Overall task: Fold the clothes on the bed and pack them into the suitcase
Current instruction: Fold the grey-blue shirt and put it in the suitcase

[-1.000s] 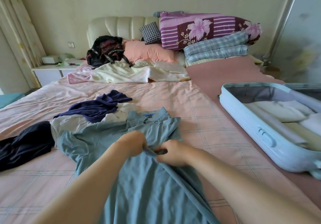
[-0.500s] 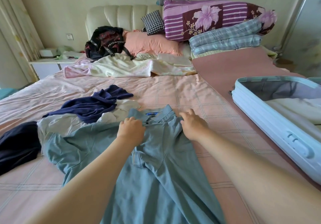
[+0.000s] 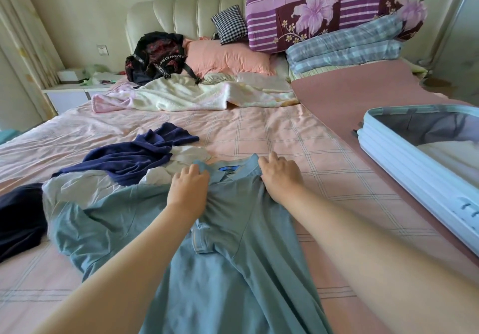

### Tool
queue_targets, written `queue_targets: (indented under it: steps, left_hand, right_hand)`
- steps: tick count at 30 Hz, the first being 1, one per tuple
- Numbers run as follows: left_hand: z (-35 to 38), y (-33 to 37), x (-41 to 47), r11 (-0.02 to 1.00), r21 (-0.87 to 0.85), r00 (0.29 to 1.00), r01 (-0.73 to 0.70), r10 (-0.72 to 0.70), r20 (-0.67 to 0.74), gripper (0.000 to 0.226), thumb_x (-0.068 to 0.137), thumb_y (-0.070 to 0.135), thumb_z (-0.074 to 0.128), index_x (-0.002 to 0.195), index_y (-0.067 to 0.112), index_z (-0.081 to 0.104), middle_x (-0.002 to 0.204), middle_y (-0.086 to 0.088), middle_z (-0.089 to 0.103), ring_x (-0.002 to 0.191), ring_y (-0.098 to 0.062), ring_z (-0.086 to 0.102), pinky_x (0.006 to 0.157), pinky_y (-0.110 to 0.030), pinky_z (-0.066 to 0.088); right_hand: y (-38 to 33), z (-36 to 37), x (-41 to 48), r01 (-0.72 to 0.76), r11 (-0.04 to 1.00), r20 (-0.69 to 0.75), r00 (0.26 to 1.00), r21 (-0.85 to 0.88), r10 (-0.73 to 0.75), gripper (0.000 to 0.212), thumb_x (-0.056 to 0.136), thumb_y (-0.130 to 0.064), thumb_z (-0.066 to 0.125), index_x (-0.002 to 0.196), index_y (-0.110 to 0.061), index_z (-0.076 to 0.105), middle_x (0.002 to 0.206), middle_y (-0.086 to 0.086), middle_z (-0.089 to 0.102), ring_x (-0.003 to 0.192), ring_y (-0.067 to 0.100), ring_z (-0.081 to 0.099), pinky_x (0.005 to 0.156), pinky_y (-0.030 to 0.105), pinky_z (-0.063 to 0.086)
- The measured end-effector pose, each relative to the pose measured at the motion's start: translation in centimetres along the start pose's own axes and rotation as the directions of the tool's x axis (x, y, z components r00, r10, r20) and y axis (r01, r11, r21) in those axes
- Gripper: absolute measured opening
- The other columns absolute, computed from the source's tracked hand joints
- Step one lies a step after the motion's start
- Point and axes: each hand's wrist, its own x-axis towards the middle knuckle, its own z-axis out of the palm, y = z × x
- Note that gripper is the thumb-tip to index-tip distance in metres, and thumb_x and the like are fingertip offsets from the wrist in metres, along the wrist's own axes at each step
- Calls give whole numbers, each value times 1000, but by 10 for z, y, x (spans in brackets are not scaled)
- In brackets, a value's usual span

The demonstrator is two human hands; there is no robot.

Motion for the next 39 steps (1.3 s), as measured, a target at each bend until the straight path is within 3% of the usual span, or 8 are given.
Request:
queue_targets:
  steps: [3,6,10,15,19,25,32,39]
  left_hand:
    - [-7,16,-12,950,-246,970,-193,147,-192,34,87,5,53,117,19,61,121,0,52,114,-23,48,99,-34,36]
    - [-5,27,-32,850,-404,940,-338,325,-103,39,94,30,52,132,22,53,128,3,54,123,-18,49,103,-35,41]
    - [-3,13,-55,935,-179,920,-305,338,198,65,98,61,32,156,33,21,161,10,22,148,-13,19,120,-32,16]
    - [-22,7,-71,969,-110,920,-222,245,305,59,103,53,29,157,30,21,163,5,20,150,-17,17,121,-34,13]
    - [-45,22,-105,869,-313,917,-383,398,-18,42,90,49,43,124,31,60,121,11,60,115,-14,53,103,-35,40]
    - [-46,34,-135,830,-251,853,-498,521,27,35,84,0,50,114,14,61,107,-6,53,97,-27,56,76,-41,49]
    - [-46,12,-147,955,-234,946,-181,234,225,51,86,-5,44,121,25,66,119,-2,56,111,-24,57,92,-33,49]
    - [-65,79,-208,833,-387,904,-395,427,-3,52,76,6,54,124,25,59,122,4,56,120,-19,48,100,-30,36]
  right_hand:
    - [-8,-3,-6,-11,998,-188,982,-57,0,23,80,-6,60,101,-16,58,101,10,56,87,29,58,72,38,44]
    - [-19,-1,-25,159,955,-383,922,249,-54,18,72,-13,50,80,-17,66,82,5,60,72,30,59,65,37,45]
    - [-36,-5,-66,191,860,-121,981,472,-151,41,88,-31,42,113,-22,74,110,4,71,100,29,64,86,39,50]
    - [-30,-30,-92,87,928,277,941,361,-196,55,105,-42,32,158,-29,25,167,4,18,151,23,21,120,43,17]
    - [-26,-54,-119,75,904,210,962,420,-177,49,98,-30,47,146,-24,46,156,3,38,142,25,37,116,38,28]
    - [-34,-84,-179,122,829,50,983,546,-177,22,86,-32,59,104,-24,68,103,-2,58,100,22,60,80,27,43]
    - [-37,-100,-216,31,839,337,907,543,-251,51,89,-53,58,137,-33,59,133,-5,50,129,16,43,109,34,36]
    - [-21,-126,-271,-80,778,396,890,623,-226,70,80,-40,74,145,-28,51,148,-10,51,135,11,48,112,27,37]
